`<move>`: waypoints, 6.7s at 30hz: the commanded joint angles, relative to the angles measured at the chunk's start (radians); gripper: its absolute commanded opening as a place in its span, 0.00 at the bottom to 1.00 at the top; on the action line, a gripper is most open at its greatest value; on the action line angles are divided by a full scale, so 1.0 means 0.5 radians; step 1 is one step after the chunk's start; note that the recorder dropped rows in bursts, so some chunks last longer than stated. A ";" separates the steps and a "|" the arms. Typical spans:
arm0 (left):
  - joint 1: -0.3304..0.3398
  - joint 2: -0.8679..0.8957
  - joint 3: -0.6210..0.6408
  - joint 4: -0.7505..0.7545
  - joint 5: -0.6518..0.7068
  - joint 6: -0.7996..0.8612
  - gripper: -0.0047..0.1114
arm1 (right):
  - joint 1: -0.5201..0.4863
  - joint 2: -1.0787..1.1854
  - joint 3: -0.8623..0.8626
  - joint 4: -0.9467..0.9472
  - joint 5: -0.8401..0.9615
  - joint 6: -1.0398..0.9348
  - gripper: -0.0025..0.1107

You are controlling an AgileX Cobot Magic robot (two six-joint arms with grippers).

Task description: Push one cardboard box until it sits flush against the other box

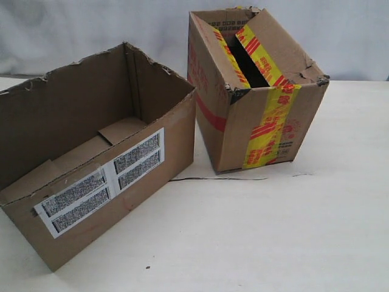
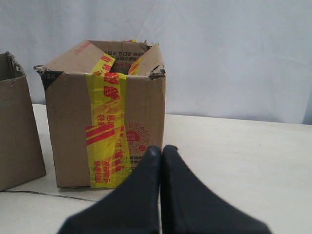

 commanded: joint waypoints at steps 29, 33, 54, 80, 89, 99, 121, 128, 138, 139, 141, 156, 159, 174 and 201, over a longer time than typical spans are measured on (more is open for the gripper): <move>-0.842 0.447 0.061 0.175 -0.554 -0.290 0.04 | -0.017 -0.008 0.009 0.003 -0.003 -0.020 0.02; -1.087 0.447 0.069 0.175 -0.672 -0.408 0.04 | -0.017 -0.008 0.009 0.003 -0.003 -0.020 0.02; -2.175 1.103 0.051 0.122 -1.687 -0.769 0.04 | -0.017 -0.008 0.009 0.003 -0.003 -0.020 0.02; -1.878 1.882 -0.592 0.144 -1.899 -0.423 0.04 | -0.017 -0.008 0.009 0.003 -0.003 -0.020 0.02; -2.005 1.871 -0.592 0.128 -1.904 -0.425 0.04 | -0.017 -0.008 0.009 0.003 -0.003 -0.020 0.02; -2.115 0.870 -0.332 0.153 -1.869 0.094 0.04 | -0.017 -0.008 0.009 0.003 -0.003 -0.020 0.02; -1.825 -0.706 0.760 0.189 -2.127 0.408 0.04 | -0.017 -0.008 0.009 0.003 -0.003 -0.020 0.02; -1.825 -0.710 0.760 0.189 -2.127 0.408 0.04 | -0.017 -0.008 0.009 0.003 -0.003 -0.020 0.02; -1.691 -0.832 0.915 0.277 -2.254 0.031 0.04 | -0.013 -0.008 0.009 0.003 -0.002 -0.020 0.02; -1.619 -0.879 0.966 0.413 -2.293 -0.155 0.04 | -0.013 -0.008 0.009 0.003 -0.002 -0.020 0.02; -1.464 -0.967 0.973 0.798 -2.289 -0.573 0.04 | -0.013 -0.008 0.009 0.003 -0.002 -0.020 0.02; -0.771 -1.391 0.973 1.377 -1.252 -1.145 0.04 | -0.013 -0.008 0.009 0.003 -0.002 -0.020 0.02; -0.771 -1.391 0.973 1.225 -1.221 -0.910 0.04 | -0.013 -0.008 0.009 0.003 -0.002 -0.020 0.02; -0.771 -1.391 0.973 1.209 -1.211 -0.864 0.04 | -0.013 -0.008 0.009 0.003 -0.002 -0.020 0.02; -0.771 -1.391 0.973 1.213 -1.212 -0.864 0.04 | -0.013 -0.008 0.009 0.003 -0.002 -0.020 0.02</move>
